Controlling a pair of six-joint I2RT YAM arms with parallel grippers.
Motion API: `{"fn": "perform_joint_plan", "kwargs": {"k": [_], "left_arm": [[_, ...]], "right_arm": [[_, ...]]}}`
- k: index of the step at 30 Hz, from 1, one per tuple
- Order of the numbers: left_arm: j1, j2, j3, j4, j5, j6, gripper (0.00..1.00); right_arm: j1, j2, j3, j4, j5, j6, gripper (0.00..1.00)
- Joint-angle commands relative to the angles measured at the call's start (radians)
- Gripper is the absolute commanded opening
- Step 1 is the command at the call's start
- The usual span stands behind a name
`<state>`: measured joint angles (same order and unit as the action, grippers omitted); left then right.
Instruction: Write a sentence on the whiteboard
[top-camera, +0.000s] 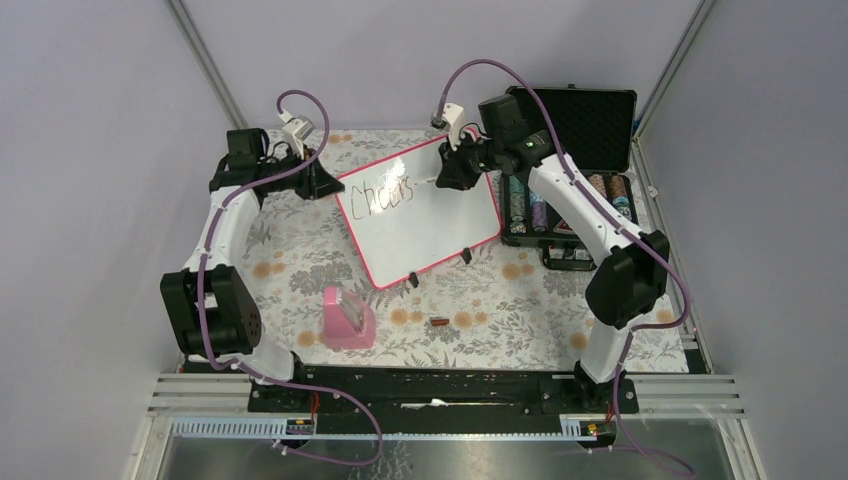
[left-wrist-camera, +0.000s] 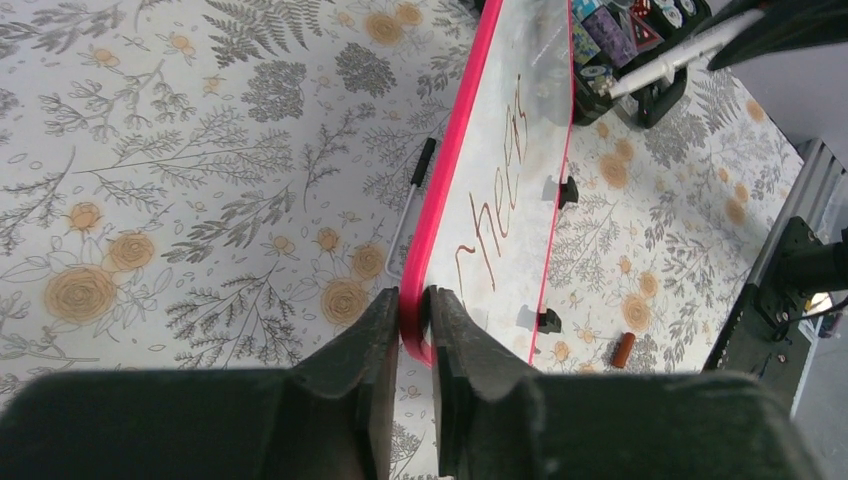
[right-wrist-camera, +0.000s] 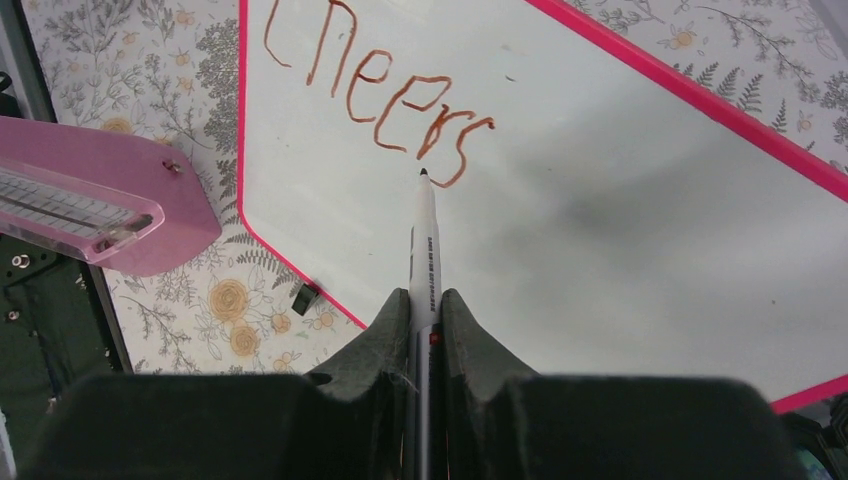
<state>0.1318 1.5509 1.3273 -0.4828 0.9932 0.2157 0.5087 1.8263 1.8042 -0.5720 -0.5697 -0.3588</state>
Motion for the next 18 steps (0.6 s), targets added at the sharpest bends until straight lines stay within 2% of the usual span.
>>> {"fn": "perform_joint_plan", "kwargs": {"k": [1, 7, 18], "left_arm": [[-0.035, -0.011, 0.016, -0.061, 0.013, 0.031, 0.24], [-0.039, -0.004, 0.016, -0.062, 0.018, 0.028, 0.29], [-0.049, 0.008, 0.022, -0.062, 0.014, 0.025, 0.25]], "right_arm": [[-0.029, -0.046, -0.013, -0.001, -0.039, 0.001, 0.00], [-0.039, -0.045, -0.042, 0.039, -0.041, 0.001, 0.00], [-0.030, -0.004, -0.030, 0.085, -0.036, 0.031, 0.00]]}}
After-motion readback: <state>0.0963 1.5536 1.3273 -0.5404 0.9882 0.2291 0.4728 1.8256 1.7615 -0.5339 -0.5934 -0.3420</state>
